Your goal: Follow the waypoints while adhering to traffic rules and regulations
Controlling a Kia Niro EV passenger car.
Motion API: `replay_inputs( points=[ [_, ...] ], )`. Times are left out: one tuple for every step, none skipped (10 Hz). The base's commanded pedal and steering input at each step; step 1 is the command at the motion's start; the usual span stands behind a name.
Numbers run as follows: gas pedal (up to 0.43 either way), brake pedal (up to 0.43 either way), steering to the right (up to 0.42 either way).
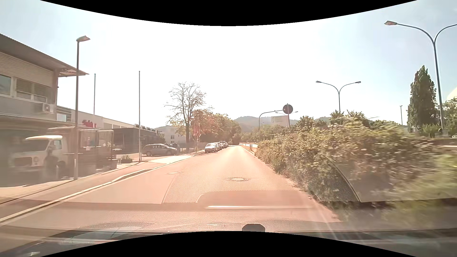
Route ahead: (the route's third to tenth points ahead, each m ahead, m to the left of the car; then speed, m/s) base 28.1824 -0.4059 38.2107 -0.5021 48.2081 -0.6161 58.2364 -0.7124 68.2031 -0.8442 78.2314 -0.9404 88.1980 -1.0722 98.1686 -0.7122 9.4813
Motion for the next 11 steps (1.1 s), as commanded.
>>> replay_inputs(
  points=[
    [0.138,0.000,0.000],
    [0.138,0.000,0.000],
    [0.138,0.000,-0.001],
    [0.138,0.000,-0.003],
    [0.138,0.000,-0.003],
    [0.138,0.000,-0.003],
    [0.138,0.000,-0.003],
    [0.138,0.000,-0.003],
    [0.138,0.000,-0.002],
    [0.138,0.000,-0.002],
    [0.138,0.000,-0.001]
  ],
)
